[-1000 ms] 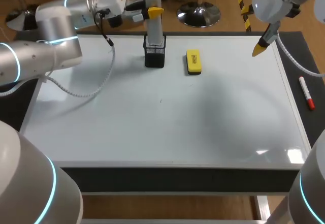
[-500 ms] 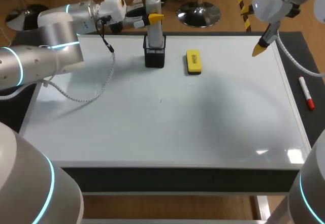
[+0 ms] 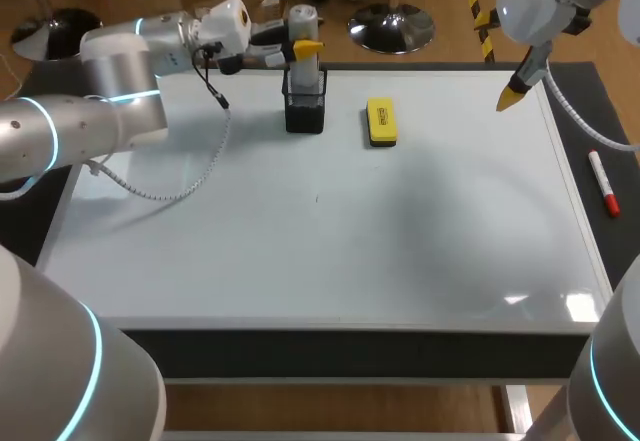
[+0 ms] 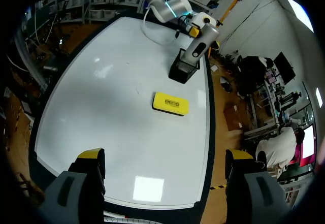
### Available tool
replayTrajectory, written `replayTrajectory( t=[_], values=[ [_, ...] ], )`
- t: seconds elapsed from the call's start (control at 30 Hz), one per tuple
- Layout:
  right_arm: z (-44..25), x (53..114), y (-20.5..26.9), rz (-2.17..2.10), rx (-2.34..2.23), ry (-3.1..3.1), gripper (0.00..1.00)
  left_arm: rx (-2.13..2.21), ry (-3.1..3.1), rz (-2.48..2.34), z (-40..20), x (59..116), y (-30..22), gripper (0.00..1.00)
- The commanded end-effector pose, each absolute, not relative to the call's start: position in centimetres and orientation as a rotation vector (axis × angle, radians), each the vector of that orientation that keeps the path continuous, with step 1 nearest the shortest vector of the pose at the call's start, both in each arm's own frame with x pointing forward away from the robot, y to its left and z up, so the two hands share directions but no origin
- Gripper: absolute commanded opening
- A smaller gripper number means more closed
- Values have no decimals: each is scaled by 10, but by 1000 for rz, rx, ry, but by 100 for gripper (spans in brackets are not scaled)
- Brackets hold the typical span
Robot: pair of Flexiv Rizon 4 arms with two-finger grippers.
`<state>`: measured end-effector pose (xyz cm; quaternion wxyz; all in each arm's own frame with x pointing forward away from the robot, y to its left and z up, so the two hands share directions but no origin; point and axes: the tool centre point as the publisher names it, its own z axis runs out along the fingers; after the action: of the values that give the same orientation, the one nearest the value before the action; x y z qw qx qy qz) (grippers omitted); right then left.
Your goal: Pick up the inspection probe, press it on each red-marked spot on the whiteboard one by one, put down the probe, pick up the eraser, and wipe off all the red marks.
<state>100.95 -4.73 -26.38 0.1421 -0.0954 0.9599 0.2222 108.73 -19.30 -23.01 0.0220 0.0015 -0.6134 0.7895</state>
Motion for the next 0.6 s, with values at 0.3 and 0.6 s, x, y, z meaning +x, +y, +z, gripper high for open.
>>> replayTrajectory(
  t=[0.3,0.6],
  values=[
    [-263,1010,-47,636,-277,2774,100,-8,-1891,2449,-250,1099,-194,0],
    [-263,1010,-47,636,-277,2774,100,5,-1901,2441,-256,1101,-193,0]
  ],
)
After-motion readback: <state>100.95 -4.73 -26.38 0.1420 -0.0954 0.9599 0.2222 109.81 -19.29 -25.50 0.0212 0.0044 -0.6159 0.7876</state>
